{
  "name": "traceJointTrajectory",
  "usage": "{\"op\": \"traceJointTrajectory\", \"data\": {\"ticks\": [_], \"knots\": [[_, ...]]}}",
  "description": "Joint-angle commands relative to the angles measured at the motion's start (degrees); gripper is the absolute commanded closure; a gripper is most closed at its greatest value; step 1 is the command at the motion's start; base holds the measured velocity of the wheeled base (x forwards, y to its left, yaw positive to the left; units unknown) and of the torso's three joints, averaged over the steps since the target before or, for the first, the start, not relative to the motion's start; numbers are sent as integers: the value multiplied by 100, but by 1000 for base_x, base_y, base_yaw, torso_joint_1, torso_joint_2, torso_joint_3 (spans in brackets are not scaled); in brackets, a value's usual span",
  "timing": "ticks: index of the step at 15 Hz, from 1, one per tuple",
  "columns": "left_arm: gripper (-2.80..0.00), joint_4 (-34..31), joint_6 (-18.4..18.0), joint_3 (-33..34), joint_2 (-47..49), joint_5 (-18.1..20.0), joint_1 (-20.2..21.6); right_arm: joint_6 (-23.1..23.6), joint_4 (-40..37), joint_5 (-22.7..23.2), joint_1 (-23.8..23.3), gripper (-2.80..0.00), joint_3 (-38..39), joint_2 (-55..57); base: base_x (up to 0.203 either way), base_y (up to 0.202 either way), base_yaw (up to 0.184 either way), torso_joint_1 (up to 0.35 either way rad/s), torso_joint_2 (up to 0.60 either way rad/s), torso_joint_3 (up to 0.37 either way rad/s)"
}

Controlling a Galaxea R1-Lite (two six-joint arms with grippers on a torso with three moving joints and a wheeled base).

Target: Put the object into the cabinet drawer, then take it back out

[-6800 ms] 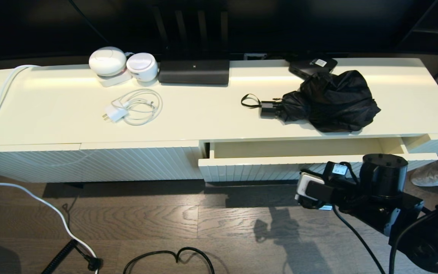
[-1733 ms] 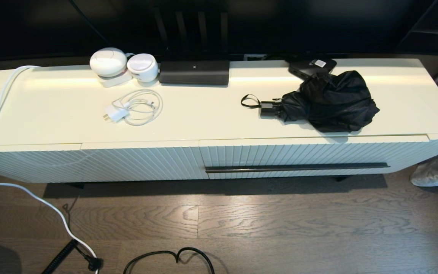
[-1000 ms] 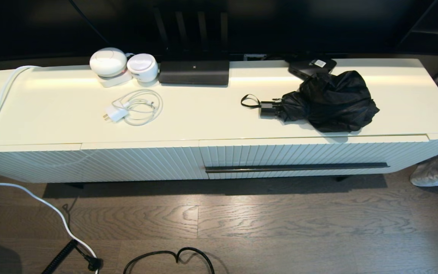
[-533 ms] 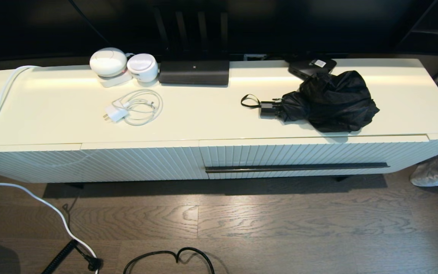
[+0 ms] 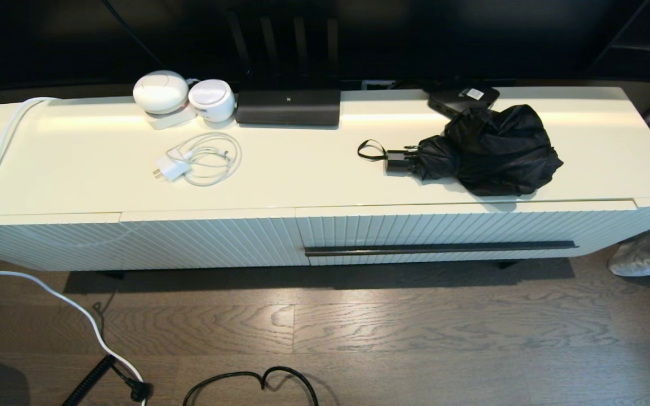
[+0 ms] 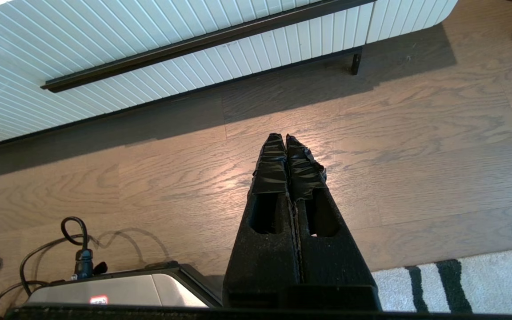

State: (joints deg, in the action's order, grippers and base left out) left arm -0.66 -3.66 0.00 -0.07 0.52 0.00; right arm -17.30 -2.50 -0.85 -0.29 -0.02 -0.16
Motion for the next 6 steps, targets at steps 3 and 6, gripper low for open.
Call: {"op": "traceJointTrajectory", "data": {"ticks": [3, 6], "knots": [[-280, -3, -3, 0, 7, 0, 0, -52, 12, -9, 3, 0, 1, 24, 0, 0, 0, 0, 0, 0], [-280, -3, -3, 0, 7, 0, 0, -54, 12, -3, 3, 0, 2, 17, 0, 0, 0, 0, 0, 0]]}}
